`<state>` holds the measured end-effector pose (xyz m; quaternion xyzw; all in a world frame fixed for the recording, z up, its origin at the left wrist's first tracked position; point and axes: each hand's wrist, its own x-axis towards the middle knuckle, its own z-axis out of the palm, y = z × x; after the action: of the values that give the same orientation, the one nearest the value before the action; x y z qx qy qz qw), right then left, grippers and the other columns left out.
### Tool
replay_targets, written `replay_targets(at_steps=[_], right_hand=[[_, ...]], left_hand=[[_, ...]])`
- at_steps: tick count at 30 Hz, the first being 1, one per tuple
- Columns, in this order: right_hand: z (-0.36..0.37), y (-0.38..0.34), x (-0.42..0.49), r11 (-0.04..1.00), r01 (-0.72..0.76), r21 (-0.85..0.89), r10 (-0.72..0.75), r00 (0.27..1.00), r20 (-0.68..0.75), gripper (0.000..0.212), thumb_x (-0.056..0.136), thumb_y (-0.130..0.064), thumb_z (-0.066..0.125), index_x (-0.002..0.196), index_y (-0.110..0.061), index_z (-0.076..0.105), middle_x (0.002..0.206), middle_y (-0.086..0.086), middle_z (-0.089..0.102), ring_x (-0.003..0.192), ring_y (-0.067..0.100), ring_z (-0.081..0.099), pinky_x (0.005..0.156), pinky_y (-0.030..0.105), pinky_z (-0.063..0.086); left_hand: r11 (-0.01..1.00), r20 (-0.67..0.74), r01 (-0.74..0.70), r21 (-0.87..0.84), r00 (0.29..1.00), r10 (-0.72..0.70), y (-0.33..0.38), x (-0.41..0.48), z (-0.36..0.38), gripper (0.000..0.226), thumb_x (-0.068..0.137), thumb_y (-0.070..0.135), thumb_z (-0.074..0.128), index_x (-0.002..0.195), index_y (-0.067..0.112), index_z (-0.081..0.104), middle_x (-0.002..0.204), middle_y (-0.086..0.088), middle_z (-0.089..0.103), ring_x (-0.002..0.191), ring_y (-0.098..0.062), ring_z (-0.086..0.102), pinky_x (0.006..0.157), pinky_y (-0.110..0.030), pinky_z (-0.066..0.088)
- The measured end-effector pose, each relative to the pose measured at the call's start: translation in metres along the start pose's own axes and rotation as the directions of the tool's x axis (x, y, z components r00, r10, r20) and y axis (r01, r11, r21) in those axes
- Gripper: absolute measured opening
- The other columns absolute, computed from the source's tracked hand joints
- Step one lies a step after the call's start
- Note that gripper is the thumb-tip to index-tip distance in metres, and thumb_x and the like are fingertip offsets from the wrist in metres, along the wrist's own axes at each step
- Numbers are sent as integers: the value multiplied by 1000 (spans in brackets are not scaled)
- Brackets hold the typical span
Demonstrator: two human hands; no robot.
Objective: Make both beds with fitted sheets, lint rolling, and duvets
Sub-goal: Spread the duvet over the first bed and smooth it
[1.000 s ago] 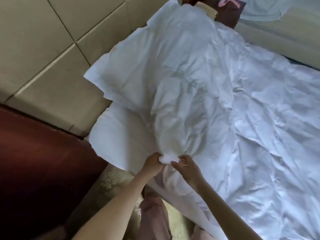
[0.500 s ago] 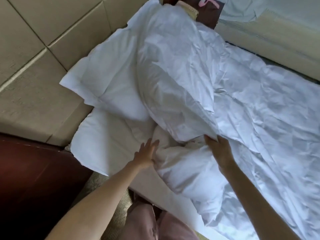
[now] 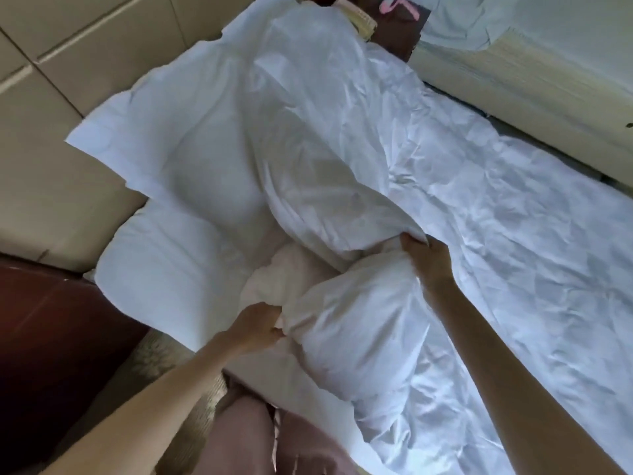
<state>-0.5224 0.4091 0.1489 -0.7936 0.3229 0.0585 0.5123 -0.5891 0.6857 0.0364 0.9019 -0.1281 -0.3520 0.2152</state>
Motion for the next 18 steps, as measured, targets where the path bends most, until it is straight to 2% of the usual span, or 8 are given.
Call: replay_targets(at_steps=[2,4,7,9,12,15,16,18], right_hand=[[11,-3,1,1000,20,-5,-20,998,63,26,78,-33,62,60,-17,52,60,2,47,63,21,43,60,34,35],[26,-3,-1,998,46,-32,-42,991,123,26,82,-31,63,61,-19,54,61,1,50,65,22,47,62,34,37],[58,-1,-13,995,91,-47,-77,968,239,25,83,-33,64,65,-17,57,63,2,54,67,22,50,62,35,40],[81,-1,-26,994,109,-29,-95,948,304,22,87,-26,62,69,-16,56,63,1,52,62,18,47,59,30,37],[103,10,-42,997,72,-12,-64,941,331,18,90,-19,58,77,-8,57,65,4,50,62,18,46,57,28,37],[100,32,-44,999,25,-22,-18,958,286,17,89,-20,58,91,-4,63,82,12,61,77,24,55,67,33,43],[96,42,-44,999,15,-31,-5,959,282,14,89,-19,59,92,-6,63,86,12,62,81,24,57,70,34,45],[88,60,-42,999,2,-37,8,961,278,9,89,-19,60,94,-11,62,87,10,63,83,25,57,74,38,47]], left_hand=[[989,-35,73,-128,996,-78,-15,-52,8,57,83,60,53,120,18,60,109,-2,69,100,-19,63,82,-29,48],[970,-86,157,-185,981,-175,-25,-105,14,66,78,72,43,119,23,60,109,5,67,102,-15,62,85,-30,47],[921,-100,206,-330,963,-251,-16,-176,16,47,72,69,45,92,31,66,86,14,68,84,-4,63,76,-26,48],[838,17,254,-482,960,-281,-4,-205,17,25,64,66,55,76,45,61,70,17,64,74,1,60,67,-17,45],[621,310,411,-668,912,-270,-7,-208,24,16,83,54,61,86,38,63,81,13,69,81,0,62,72,-13,44],[314,402,569,-760,791,-461,-32,-174,43,55,97,52,34,99,7,65,87,-12,69,75,-17,66,68,-23,52],[316,364,580,-751,763,-534,-42,-159,54,55,99,49,31,104,5,63,87,-11,67,73,-19,64,66,-25,52],[445,252,588,-676,751,-610,-65,-126,74,41,101,41,33,114,10,56,98,-6,64,78,-15,60,67,-25,52]])
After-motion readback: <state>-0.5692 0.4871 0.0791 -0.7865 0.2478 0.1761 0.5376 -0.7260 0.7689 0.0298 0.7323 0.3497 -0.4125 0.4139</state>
